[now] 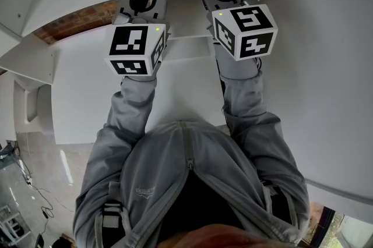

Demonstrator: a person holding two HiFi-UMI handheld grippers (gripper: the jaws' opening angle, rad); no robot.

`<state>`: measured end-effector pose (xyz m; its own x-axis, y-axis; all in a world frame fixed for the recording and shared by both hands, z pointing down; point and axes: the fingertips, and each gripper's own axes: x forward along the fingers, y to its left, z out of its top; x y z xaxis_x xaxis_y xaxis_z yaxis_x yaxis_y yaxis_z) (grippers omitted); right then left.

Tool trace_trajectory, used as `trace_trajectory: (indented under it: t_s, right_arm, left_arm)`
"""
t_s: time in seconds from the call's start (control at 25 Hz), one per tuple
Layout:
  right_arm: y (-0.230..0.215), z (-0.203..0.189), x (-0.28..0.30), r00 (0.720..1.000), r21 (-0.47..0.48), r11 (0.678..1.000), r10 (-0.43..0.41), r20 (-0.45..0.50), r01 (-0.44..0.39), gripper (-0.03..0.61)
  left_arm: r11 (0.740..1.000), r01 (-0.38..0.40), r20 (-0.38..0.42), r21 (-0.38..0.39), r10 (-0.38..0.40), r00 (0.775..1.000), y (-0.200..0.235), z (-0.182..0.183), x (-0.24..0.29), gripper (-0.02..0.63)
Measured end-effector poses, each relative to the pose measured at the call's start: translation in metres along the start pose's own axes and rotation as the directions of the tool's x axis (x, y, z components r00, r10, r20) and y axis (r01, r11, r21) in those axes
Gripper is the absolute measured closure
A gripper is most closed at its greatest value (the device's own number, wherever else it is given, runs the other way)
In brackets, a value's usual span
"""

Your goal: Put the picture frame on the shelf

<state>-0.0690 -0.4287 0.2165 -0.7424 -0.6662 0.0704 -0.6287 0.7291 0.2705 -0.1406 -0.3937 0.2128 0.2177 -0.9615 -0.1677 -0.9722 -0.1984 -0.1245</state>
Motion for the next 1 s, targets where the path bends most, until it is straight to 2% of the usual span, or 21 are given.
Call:
trace_trajectory:
  t_s: [0.4,0.6,0.8,1.0]
  right_arm:
    - [-0.0021,-0.0033,0.0004,0.994,0.115,0.987,0.113,0.016,-0.114,0.497]
    - [-0.0036,-0.0022,0.0018,0.979,0.076,0.981,0.185,-0.085,-0.179,0.494]
    - [-0.0024,-0.0018,0.0051,0.951,0.044,0.967,0.254,-0.178,-0.25,0.485]
    - [-0.0023,0.0022,0.0058,0.944,0.008,0.972,0.23,-0.234,-0.235,0.48]
  left_arm:
    - [1.0,0.0,0.0,-0.003,0.0,1.0,0.0001,-0.0055,0.0006,0.58]
    - [1.0,0.007,-0.006,-0.004,-0.007,1.0,-0.0021,-0.0047,-0.0014,0.58]
    - [1.0,0.005,-0.01,-0.01,-0.005,1.0,-0.0001,-0.0057,-0.0036,0.58]
    - [1.0,0.009,-0.018,-0.013,-0.009,1.0,0.0,-0.0015,-0.0074,0.58]
